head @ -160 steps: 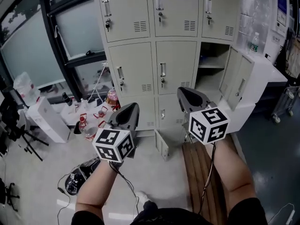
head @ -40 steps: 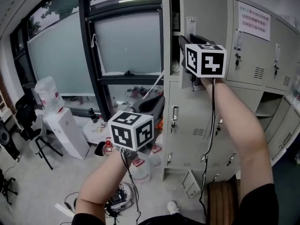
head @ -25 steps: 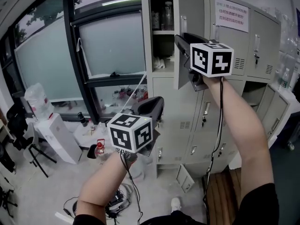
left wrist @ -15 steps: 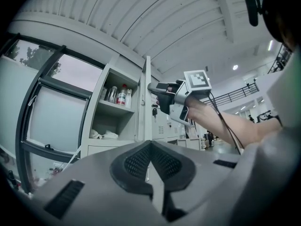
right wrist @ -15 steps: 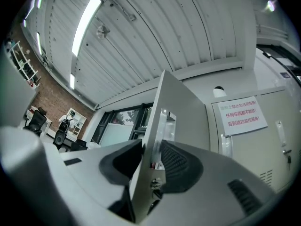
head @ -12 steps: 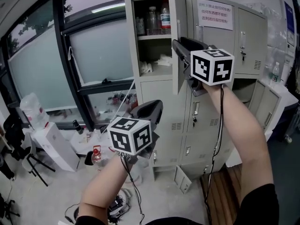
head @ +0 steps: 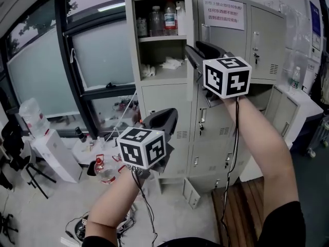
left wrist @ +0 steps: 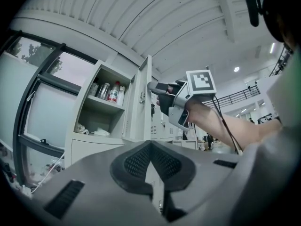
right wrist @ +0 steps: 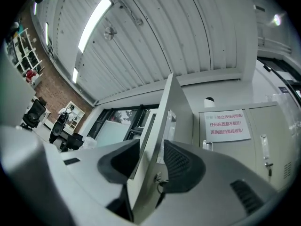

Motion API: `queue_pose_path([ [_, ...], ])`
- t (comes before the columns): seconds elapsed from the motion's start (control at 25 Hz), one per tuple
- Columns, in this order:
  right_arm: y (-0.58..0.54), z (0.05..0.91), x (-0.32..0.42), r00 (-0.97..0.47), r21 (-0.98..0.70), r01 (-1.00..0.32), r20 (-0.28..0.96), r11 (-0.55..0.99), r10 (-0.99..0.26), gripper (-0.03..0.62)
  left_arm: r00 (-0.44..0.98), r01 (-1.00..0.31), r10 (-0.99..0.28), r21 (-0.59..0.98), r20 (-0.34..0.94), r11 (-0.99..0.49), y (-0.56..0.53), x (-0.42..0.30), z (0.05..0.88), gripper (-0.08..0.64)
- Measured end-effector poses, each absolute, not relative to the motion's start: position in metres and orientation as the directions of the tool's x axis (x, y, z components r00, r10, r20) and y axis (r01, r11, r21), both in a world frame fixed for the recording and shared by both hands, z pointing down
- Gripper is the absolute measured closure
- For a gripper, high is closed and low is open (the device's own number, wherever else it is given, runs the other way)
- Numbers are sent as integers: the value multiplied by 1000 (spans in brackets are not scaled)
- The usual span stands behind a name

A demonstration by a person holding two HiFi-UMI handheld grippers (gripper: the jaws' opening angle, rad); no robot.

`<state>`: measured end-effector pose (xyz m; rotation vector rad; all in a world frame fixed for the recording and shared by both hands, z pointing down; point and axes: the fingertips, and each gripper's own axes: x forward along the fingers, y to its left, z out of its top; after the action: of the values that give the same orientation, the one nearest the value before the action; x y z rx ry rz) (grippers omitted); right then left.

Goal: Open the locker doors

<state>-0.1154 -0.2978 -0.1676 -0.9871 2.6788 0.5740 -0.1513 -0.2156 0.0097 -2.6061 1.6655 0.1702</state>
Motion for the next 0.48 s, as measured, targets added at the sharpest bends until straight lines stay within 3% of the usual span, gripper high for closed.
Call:
queue_pose_path([
  [0.2, -302, -146, -109, -734, 328, -680, -294, 656, -613, 408, 389, -918, -915, 32, -110, -394, -207, -131, 13, 561],
  [0.48, -315, -135, -73, -678, 287, -735, -320, 614, -662, 476, 352, -934, -931, 25, -98, -356, -195, -113, 20, 561],
])
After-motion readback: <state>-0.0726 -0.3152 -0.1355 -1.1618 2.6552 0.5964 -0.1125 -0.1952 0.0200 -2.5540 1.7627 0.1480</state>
